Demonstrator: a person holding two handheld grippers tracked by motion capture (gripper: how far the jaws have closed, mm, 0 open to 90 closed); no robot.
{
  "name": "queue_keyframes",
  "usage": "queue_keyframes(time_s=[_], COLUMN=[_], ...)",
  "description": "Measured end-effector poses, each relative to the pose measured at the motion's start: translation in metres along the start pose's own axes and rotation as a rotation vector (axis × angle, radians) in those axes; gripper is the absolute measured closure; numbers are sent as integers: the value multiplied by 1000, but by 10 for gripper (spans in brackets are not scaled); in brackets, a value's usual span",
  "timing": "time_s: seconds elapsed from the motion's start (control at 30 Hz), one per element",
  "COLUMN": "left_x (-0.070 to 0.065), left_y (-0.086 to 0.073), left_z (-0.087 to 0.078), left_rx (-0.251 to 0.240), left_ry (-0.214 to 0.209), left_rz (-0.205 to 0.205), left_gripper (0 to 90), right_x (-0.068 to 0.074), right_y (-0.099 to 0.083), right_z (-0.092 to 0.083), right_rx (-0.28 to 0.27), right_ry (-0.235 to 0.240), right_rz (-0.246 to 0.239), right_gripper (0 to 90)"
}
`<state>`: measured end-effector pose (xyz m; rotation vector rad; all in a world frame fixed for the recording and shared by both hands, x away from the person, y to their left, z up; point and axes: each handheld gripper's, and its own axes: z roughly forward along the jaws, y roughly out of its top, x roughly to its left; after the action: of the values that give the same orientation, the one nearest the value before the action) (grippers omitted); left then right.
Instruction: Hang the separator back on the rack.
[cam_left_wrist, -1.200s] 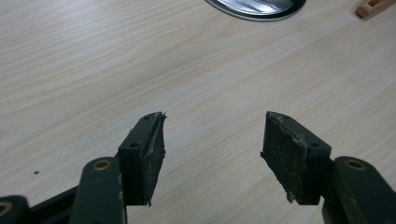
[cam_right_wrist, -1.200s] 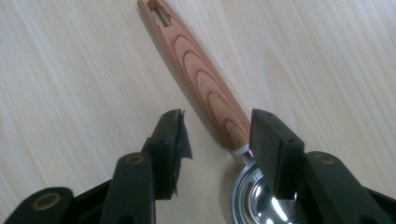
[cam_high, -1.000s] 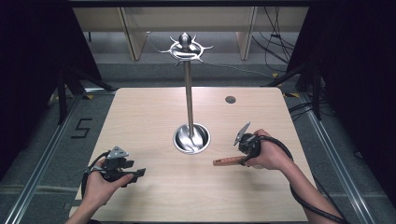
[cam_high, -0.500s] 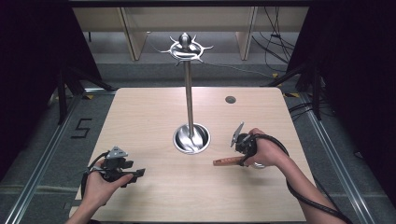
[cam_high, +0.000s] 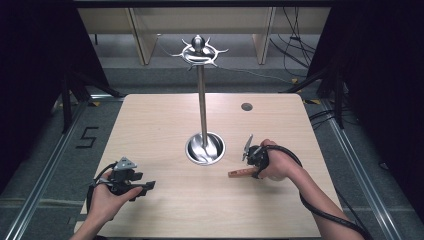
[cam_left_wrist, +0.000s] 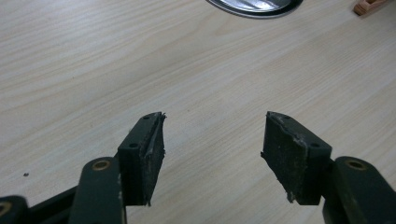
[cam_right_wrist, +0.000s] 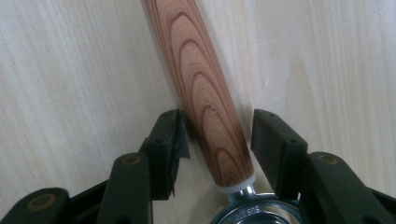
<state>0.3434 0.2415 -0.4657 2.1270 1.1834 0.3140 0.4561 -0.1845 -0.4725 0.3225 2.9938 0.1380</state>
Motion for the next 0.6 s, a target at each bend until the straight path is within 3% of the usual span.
queue_keyframes(time_s=[0.03, 0.07, 0.13, 0.2, 0.23, 0.27, 0.33, 0.5, 0.53, 0.57, 0.6], left_x=[0, -1, -1, -1, -1, 0, 0, 0, -1, -1, -1], left_y=[0, 0, -1, 0, 0, 0, 0, -1, -1, -1, -1], left_z=[1, 2, 2, 2, 2, 1, 2, 2, 2, 2, 2], left_rx=[3, -11, -7, -6, -5, 2, -1, -1, -1, 0, 1], left_ry=[3, -2, -4, 0, -1, 1, -4, -4, -4, -5, -5], left_rz=[1, -18, -14, -14, -12, -2, -12, -6, -6, -4, -5], left_gripper=[378, 378, 378, 378, 378, 378, 378, 378, 378, 378, 378], right_x=[3, 3, 0, -2, -2, 2, -2, -3, -1, -3, 0], right_y=[1, 2, 1, 2, 2, 4, 4, 5, 6, 6, 7], right_z=[-1, -1, 2, 2, 2, 0, 2, 2, 1, 2, 1], right_rx=[15, 17, 13, 16, 16, 36, 32, 42, 59, 54, 62], right_ry=[16, 22, 13, 25, 25, 33, 25, 47, 54, 51, 64], right_rz=[43, 38, -1, -7, -7, 37, -16, -17, 9, -34, -5], right_gripper=[542, 546, 557, 567, 567, 572, 593, 625, 630, 640, 648])
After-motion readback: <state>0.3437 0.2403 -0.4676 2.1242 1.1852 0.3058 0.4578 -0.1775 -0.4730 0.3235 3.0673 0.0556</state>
